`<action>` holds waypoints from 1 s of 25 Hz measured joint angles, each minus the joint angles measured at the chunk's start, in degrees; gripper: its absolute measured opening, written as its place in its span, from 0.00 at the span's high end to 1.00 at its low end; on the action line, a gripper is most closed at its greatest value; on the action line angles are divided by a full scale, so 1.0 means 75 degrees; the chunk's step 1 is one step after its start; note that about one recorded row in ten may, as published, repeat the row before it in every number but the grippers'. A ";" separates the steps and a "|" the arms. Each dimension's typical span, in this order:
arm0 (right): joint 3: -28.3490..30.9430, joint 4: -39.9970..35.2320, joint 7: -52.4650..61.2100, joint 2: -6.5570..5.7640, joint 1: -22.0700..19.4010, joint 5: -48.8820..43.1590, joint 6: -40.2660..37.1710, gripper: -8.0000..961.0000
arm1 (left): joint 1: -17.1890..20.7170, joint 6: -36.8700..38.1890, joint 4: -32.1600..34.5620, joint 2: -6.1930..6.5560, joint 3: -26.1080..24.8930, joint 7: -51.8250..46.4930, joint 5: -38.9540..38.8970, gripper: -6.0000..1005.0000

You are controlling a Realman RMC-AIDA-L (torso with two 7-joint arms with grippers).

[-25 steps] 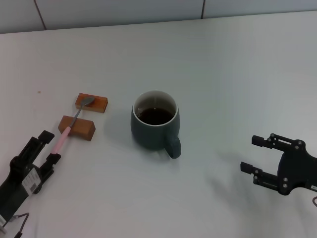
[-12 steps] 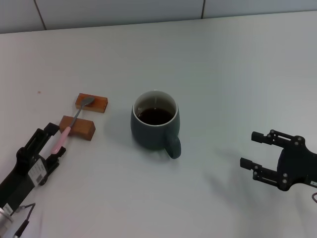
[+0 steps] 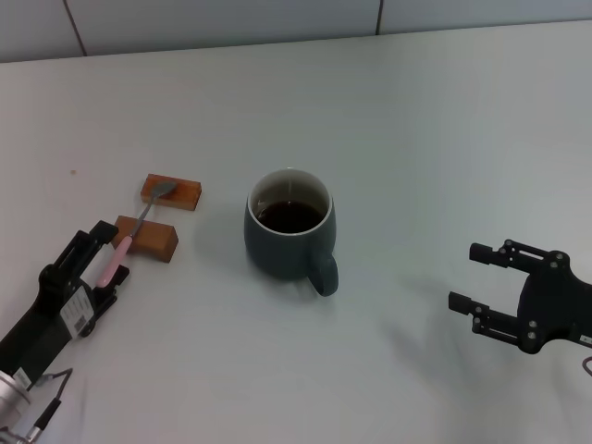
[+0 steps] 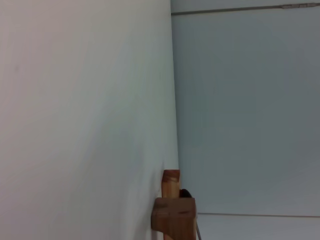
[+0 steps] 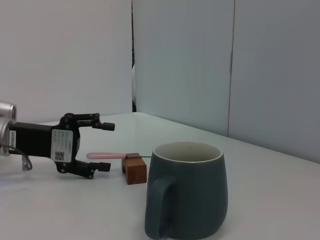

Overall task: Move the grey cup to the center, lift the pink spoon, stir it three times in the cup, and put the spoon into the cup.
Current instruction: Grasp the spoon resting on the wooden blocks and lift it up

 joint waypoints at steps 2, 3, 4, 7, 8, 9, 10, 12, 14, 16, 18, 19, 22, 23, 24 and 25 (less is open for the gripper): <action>0.0006 0.0000 0.0000 -0.0001 0.0004 0.0000 -0.0001 0.30 | -0.0032 -0.0009 -0.0018 -0.0002 -0.0046 -0.0001 0.0005 0.19; 0.0008 0.0000 0.0000 -0.0001 0.0004 0.0000 0.0000 0.30 | -0.0059 -0.0013 -0.0046 -0.0003 -0.0081 -0.0001 0.0013 0.19; 0.0008 0.0000 0.0000 -0.0001 0.0005 0.0000 0.0000 0.30 | -0.0076 -0.0016 -0.0070 -0.0004 -0.0107 -0.0001 0.0021 0.19; 0.0007 -0.0009 0.0000 -0.0001 0.0019 0.0000 -0.0001 0.30 | -0.0100 -0.0020 -0.0106 -0.0005 -0.0135 -0.0001 0.0041 0.19; 0.0007 -0.0009 0.0000 -0.0001 0.0019 0.0000 -0.0001 0.30 | -0.0136 -0.0025 -0.0161 -0.0006 -0.0147 -0.0002 0.0054 0.19; 0.0007 -0.0016 0.0001 -0.0001 0.0022 0.0000 -0.0001 0.30 | -0.0139 -0.0030 -0.0181 -0.0008 -0.0156 -0.0015 0.0056 0.19; 0.0007 -0.0020 0.0000 -0.0001 0.0024 0.0000 -0.0001 0.30 | -0.0139 -0.0030 -0.0181 -0.0008 -0.0156 -0.0015 0.0056 0.19; 0.0007 -0.0023 0.0000 -0.0001 0.0029 0.0000 -0.0001 0.30 | -0.0140 -0.0039 -0.0188 -0.0008 -0.0163 -0.0030 0.0057 0.19; 0.0007 -0.0023 0.0000 0.0000 0.0033 0.0000 -0.0001 0.30 | -0.0139 -0.0067 -0.0203 -0.0008 -0.0169 -0.0065 0.0060 0.20; 0.0006 -0.0023 0.0000 -0.0001 0.0038 0.0000 -0.0001 0.30 | -0.0140 -0.0071 -0.0233 -0.0009 -0.0169 -0.0079 0.0060 0.20; 0.0007 -0.0024 0.0000 0.0000 0.0041 -0.0002 -0.0001 0.30 | -0.0140 -0.0071 -0.0233 -0.0009 -0.0169 -0.0079 0.0060 0.20; 0.0006 -0.0024 0.0001 -0.0001 0.0044 -0.0002 -0.0001 0.30 | -0.0141 -0.0073 -0.0264 -0.0009 -0.0169 -0.0093 0.0060 0.20; 0.0006 -0.0024 0.0000 -0.0001 0.0052 -0.0002 -0.0001 0.30 | -0.0161 -0.0077 -0.0288 -0.0009 -0.0168 -0.0113 0.0060 0.25; 0.0007 -0.0024 0.0000 0.0000 0.0052 -0.0002 -0.0001 0.30 | -0.0161 -0.0077 -0.0288 -0.0009 -0.0168 -0.0113 0.0060 0.27; 0.0006 -0.0024 0.0000 -0.0001 0.0052 -0.0002 -0.0002 0.30 | -0.0161 -0.0077 -0.0288 -0.0009 -0.0168 -0.0113 0.0060 0.29; 0.0007 -0.0023 0.0000 0.0000 0.0052 -0.0002 -0.0003 0.30 | -0.0164 -0.0082 -0.0286 -0.0009 -0.0167 -0.0117 0.0059 0.31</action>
